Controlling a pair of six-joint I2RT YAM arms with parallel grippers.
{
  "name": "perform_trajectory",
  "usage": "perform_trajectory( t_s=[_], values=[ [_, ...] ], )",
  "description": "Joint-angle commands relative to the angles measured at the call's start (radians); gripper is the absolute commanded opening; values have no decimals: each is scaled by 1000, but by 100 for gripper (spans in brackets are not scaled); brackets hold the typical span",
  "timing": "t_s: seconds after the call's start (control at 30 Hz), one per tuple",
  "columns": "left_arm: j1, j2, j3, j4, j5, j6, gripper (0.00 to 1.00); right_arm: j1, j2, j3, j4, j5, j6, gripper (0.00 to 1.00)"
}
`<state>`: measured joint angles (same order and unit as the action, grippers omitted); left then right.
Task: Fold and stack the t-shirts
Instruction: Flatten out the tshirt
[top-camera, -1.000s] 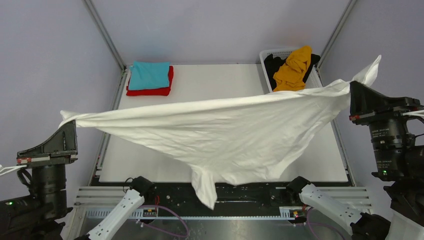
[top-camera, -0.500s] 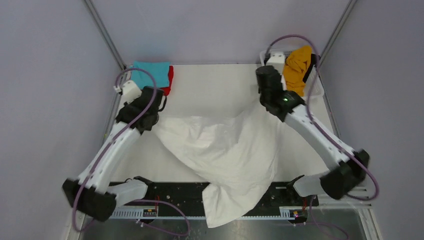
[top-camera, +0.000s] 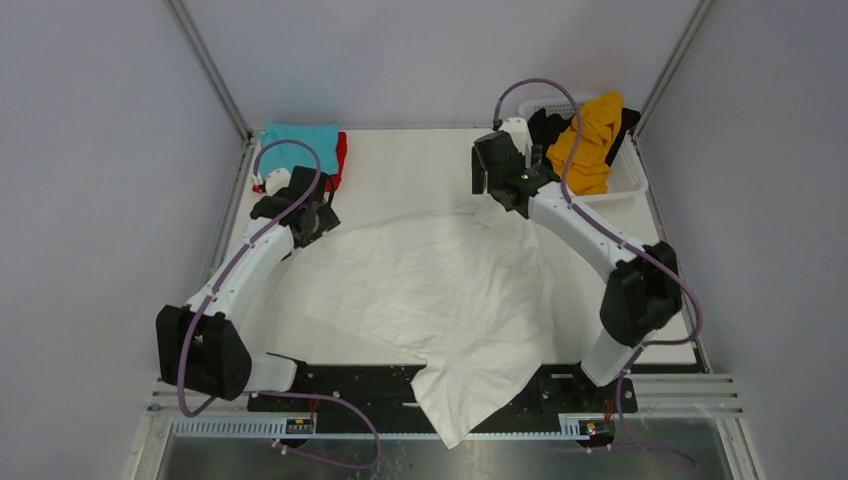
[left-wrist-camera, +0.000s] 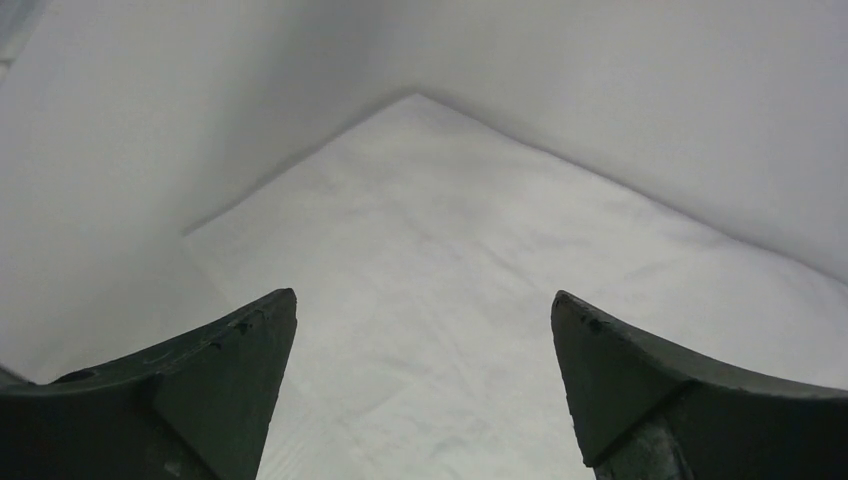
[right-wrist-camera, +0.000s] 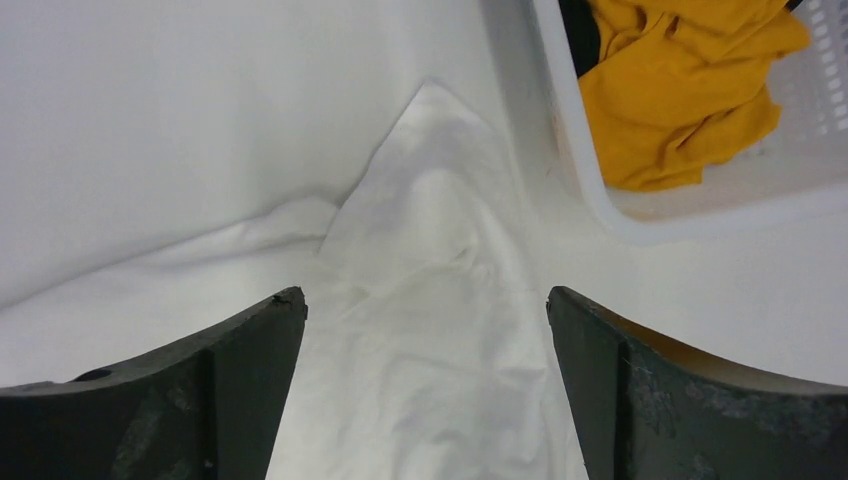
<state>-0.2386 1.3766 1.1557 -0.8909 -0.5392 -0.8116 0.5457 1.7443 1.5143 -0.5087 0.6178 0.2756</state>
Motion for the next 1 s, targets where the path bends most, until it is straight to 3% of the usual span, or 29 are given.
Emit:
perform_trajectory(
  t_s=[0.0, 0.1, 0.23, 0.43, 0.67, 0.97],
  values=[
    [-1, -96, -155, 157, 322, 72, 99, -4, -252, -187, -83, -266, 149, 100],
    [-9, -130, -286, 246, 474, 88, 99, 19, -389, -410, -76, -450, 229, 99],
    [-19, -131, -380, 324, 518, 88, 99, 69, -502, -639, -76, -517, 322, 100],
    [-19, -1, -383, 411, 568, 96, 99, 86, -451, -816, -4, -522, 380, 100],
    [-23, 113, -366, 458, 629, 81, 99, 45, -143, -676, 90, -518, 355, 99],
    [-29, 212, -314, 476, 653, 51, 99, -44, 200, -179, -80, -514, 265, 99]
  ],
)
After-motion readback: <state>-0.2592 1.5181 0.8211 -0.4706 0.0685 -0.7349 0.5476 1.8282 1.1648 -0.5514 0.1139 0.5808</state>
